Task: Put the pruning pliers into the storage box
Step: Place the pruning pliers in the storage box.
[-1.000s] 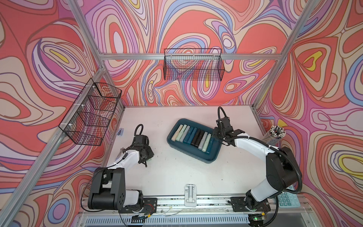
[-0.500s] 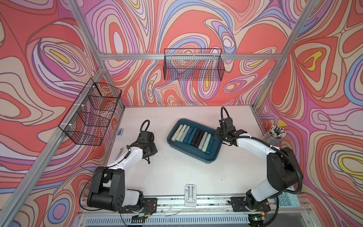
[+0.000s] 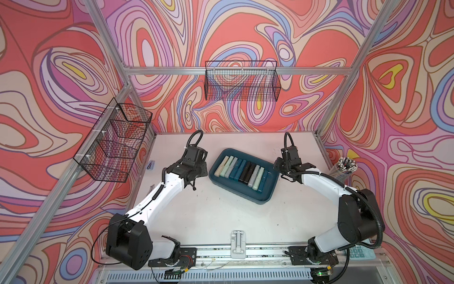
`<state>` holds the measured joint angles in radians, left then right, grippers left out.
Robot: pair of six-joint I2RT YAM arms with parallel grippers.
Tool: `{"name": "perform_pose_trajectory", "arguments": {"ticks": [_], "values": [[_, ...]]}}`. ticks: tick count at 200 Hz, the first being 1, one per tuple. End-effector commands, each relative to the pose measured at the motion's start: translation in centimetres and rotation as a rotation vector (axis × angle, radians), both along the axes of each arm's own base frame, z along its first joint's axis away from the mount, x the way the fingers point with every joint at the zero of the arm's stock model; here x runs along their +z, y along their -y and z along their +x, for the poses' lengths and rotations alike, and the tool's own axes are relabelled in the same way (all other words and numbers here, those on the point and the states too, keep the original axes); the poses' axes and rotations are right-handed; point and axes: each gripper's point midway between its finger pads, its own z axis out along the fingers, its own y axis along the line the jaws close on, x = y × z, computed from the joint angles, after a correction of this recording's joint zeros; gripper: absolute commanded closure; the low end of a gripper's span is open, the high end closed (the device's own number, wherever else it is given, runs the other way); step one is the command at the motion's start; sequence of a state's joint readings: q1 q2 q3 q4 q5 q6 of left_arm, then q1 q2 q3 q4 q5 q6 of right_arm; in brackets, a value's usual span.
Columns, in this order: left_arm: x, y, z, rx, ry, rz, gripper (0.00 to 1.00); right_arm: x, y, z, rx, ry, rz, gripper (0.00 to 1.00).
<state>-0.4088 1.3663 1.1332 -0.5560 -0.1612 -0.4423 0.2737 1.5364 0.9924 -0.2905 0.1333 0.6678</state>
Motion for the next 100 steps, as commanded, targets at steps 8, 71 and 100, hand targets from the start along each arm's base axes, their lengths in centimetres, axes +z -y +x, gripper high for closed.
{"name": "perform_pose_trajectory", "arguments": {"ticks": [8,71,100], "values": [[0.8,3.9,0.8,-0.110,0.001,0.043,0.84,1.1,0.4,-0.3,-0.014,0.039,0.027,0.81],[0.7,16.5,1.2,-0.360,-0.010,0.011,0.84,2.0,3.0,-1.3,-0.072,0.063,0.027,0.81],[-1.0,21.1,0.5,-0.440,-0.054,-0.004,0.84,1.5,3.8,-1.9,-0.084,0.053,0.030,0.81]]}}
